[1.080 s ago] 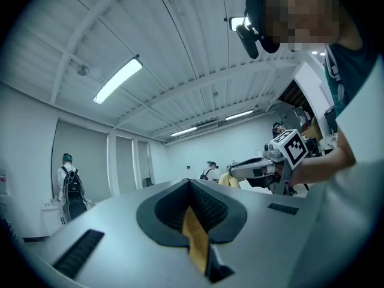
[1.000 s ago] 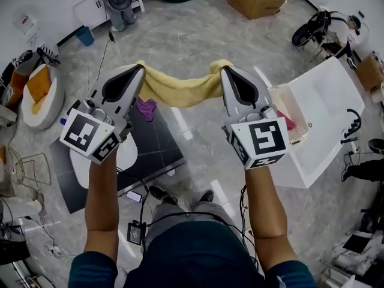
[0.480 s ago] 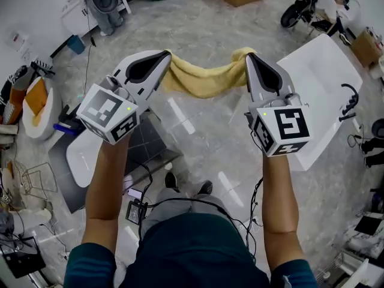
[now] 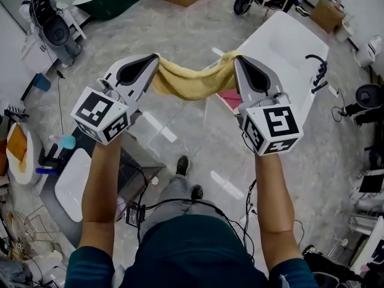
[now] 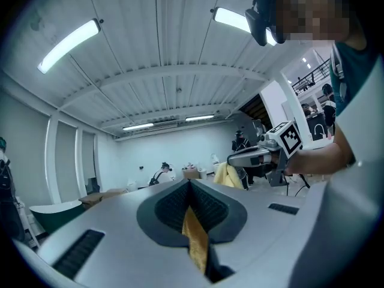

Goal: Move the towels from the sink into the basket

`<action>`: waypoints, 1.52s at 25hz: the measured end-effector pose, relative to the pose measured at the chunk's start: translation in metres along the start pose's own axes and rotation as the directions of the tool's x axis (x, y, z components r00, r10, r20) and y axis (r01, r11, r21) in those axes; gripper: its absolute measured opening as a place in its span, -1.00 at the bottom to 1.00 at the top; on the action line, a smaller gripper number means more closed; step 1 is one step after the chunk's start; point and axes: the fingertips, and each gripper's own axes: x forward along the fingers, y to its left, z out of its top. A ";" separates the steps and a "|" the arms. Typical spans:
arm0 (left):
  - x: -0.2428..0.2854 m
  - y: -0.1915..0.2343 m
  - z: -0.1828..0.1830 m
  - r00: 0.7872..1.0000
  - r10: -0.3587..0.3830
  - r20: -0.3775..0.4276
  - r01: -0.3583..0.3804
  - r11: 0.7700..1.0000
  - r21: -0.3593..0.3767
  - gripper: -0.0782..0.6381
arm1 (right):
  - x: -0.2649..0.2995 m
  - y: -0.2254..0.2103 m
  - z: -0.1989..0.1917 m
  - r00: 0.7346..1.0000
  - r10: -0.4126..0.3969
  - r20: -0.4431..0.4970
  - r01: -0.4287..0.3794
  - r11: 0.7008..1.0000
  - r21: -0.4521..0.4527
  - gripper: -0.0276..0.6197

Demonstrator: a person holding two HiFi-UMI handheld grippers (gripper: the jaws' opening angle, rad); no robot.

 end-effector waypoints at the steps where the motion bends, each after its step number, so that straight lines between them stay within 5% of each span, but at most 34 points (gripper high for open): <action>1: 0.012 0.000 0.000 1.000 -0.017 0.007 0.017 1.000 -0.001 -0.76 | -0.001 -0.011 -0.003 1.000 -0.019 -0.007 0.019 1.000 -0.002 -0.88; 18: 0.224 0.000 -0.026 0.969 -0.245 0.016 0.245 0.969 -0.036 -0.76 | 0.000 -0.189 -0.071 0.957 -0.269 -0.107 0.272 0.962 0.014 -0.88; 38: 0.350 -0.030 -0.141 0.917 -0.391 -0.071 0.385 0.918 -0.091 -0.76 | 0.005 -0.261 -0.216 0.901 -0.357 -0.246 0.381 0.923 0.059 -0.88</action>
